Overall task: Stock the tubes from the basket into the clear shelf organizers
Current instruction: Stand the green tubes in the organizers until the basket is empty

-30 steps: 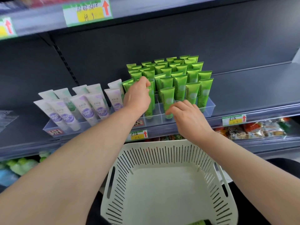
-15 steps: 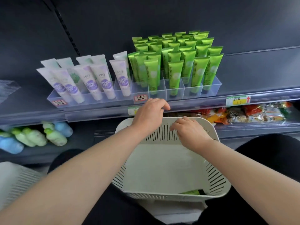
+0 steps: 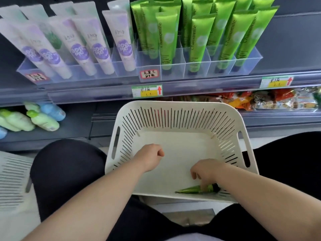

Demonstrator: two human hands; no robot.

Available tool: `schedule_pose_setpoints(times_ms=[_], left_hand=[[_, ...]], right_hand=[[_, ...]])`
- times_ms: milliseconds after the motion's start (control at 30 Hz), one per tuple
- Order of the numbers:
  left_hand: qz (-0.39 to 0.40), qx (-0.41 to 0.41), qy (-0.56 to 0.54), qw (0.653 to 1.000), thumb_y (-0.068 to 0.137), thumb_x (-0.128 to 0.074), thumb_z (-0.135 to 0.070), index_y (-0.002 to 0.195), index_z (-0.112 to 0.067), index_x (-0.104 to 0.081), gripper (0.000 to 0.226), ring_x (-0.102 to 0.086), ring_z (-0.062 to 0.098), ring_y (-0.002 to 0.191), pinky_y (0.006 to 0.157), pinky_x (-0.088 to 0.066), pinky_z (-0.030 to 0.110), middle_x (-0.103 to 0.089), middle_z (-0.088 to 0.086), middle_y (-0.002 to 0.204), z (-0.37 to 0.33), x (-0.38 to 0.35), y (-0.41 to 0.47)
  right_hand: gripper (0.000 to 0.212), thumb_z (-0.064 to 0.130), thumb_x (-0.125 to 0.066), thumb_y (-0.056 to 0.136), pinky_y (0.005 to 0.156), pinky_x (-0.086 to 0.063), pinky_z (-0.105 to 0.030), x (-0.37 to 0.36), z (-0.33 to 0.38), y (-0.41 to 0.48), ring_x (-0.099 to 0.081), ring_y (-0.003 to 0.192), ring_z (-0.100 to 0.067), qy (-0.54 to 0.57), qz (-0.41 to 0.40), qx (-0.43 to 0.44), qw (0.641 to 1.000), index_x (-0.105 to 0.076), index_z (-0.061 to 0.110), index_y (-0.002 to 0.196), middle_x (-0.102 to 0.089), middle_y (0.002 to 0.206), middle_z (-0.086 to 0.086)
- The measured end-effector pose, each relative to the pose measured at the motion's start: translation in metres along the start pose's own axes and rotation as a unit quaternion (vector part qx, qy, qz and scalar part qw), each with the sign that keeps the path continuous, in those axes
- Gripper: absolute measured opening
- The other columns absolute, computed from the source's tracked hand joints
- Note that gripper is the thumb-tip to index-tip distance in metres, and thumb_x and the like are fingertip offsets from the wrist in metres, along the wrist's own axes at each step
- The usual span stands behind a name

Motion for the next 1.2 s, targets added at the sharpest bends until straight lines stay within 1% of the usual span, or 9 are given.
schedule_pose_setpoints(times_ms=[267, 433, 667, 733, 800, 900, 1000, 1100, 1200], left_hand=[[-0.001, 0.023, -0.038, 0.999, 0.093, -0.053, -0.013, 0.105, -0.021, -0.067, 0.019, -0.058, 0.017, 0.101, 0.092, -0.047, 0.03, -0.062, -0.002, 0.112, 0.013, -0.009, 0.008], [0.007, 0.023, -0.05, 0.998, 0.093, -0.055, -0.015, 0.103, -0.022, -0.067, 0.017, -0.058, 0.016, 0.098, 0.091, -0.048, 0.029, -0.063, -0.002, 0.111, 0.015, -0.011, 0.007], [0.025, 0.035, -0.103, 0.994, 0.091, -0.062, -0.023, 0.117, -0.019, -0.064, 0.026, -0.059, 0.015, 0.104, 0.095, -0.045, 0.027, -0.062, -0.001, 0.115, 0.01, -0.014, 0.006], [0.02, 0.019, -0.136, 0.99, 0.088, -0.066, -0.024, 0.112, -0.017, -0.066, 0.025, -0.059, 0.015, 0.099, 0.088, -0.045, 0.025, -0.064, -0.001, 0.106, 0.002, -0.01, 0.005], [0.01, 0.002, -0.152, 0.988, 0.087, -0.067, -0.026, 0.09, -0.014, -0.067, 0.012, -0.057, 0.018, 0.082, 0.079, -0.048, 0.032, -0.062, 0.001, 0.085, -0.006, -0.003, 0.003], [-0.033, 0.029, -0.158, 0.986, 0.086, -0.064, -0.042, 0.082, -0.009, -0.066, 0.033, -0.057, 0.02, 0.068, 0.073, -0.054, 0.04, -0.06, 0.006, 0.075, -0.009, 0.01, 0.001], [-0.083, 0.1, -0.134, 0.982, 0.083, -0.051, -0.064, 0.074, -0.011, -0.064, 0.056, -0.063, 0.019, 0.054, 0.054, -0.055, 0.03, -0.062, 0.004, 0.063, -0.008, 0.026, -0.006], [-0.086, 0.158, -0.232, 0.956, 0.087, -0.057, -0.039, 0.077, -0.009, -0.066, 0.032, -0.066, 0.021, 0.05, 0.055, -0.06, 0.035, -0.064, 0.008, 0.061, -0.012, 0.035, -0.006], [-0.111, 0.165, -0.233, 0.952, 0.089, -0.057, -0.011, 0.107, -0.012, -0.066, 0.02, -0.071, 0.02, 0.065, 0.06, -0.061, 0.035, -0.066, 0.008, 0.088, -0.017, 0.052, -0.008]], right_hand=[[0.02, 0.024, -0.058, 0.084, 0.073, -0.046, -0.033, -0.017, 0.025, 0.024, -0.061, 0.091, -0.026, -0.079, -0.022, 0.042, 0.996, -0.064, 0.018, 0.102, -0.065, 0.103, -0.004], [0.02, 0.026, -0.053, 0.09, 0.079, -0.041, -0.028, 0.001, -0.002, 0.023, -0.056, 0.096, -0.02, 0.084, -0.082, -0.02, 0.993, -0.061, 0.02, 0.107, -0.063, 0.109, -0.002], [0.02, 0.021, -0.052, 0.093, 0.076, -0.035, -0.023, 0.035, -0.003, 0.017, -0.052, 0.1, -0.018, 0.207, -0.156, -0.011, 0.966, -0.057, 0.018, 0.112, -0.06, 0.112, -0.002], [0.012, 0.02, -0.052, 0.092, 0.075, -0.037, -0.025, 0.044, 0.001, 0.014, -0.052, 0.092, -0.016, 0.232, -0.173, -0.002, 0.957, -0.056, 0.022, 0.104, -0.061, 0.104, -0.001], [0.012, 0.021, -0.052, 0.093, 0.074, -0.038, -0.026, 0.051, 0.005, 0.01, -0.052, 0.09, -0.016, 0.247, -0.184, 0.002, 0.951, -0.056, 0.023, 0.104, -0.059, 0.099, 0.002], [0.019, 0.025, -0.05, 0.093, 0.073, -0.043, -0.029, 0.065, 0.01, 0.002, -0.054, 0.089, -0.016, 0.22, -0.229, -0.009, 0.948, -0.057, 0.024, 0.111, -0.06, 0.099, 0.003], [0.022, 0.027, -0.046, 0.093, 0.077, -0.04, -0.031, 0.083, 0.02, -0.013, -0.057, 0.089, -0.02, 0.119, -0.334, -0.021, 0.935, -0.056, 0.024, 0.113, -0.06, 0.1, 0.002], [0.024, 0.031, -0.044, 0.094, 0.084, -0.038, -0.034, 0.095, 0.035, -0.026, -0.059, 0.091, -0.022, 0.035, -0.408, -0.018, 0.912, -0.057, 0.024, 0.112, -0.061, 0.101, 0.002], [0.028, 0.04, -0.045, 0.093, 0.078, -0.039, -0.031, 0.103, 0.038, -0.039, -0.06, 0.09, -0.022, 0.053, -0.428, -0.004, 0.902, -0.061, 0.025, 0.109, -0.063, 0.1, 0.003]])
Point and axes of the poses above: each hand's wrist, its own y-axis towards the middle knuckle, its own x-axis out of the back of the hand, z = x × y, the point moved 7 cm from there along y, towards the middle knuckle
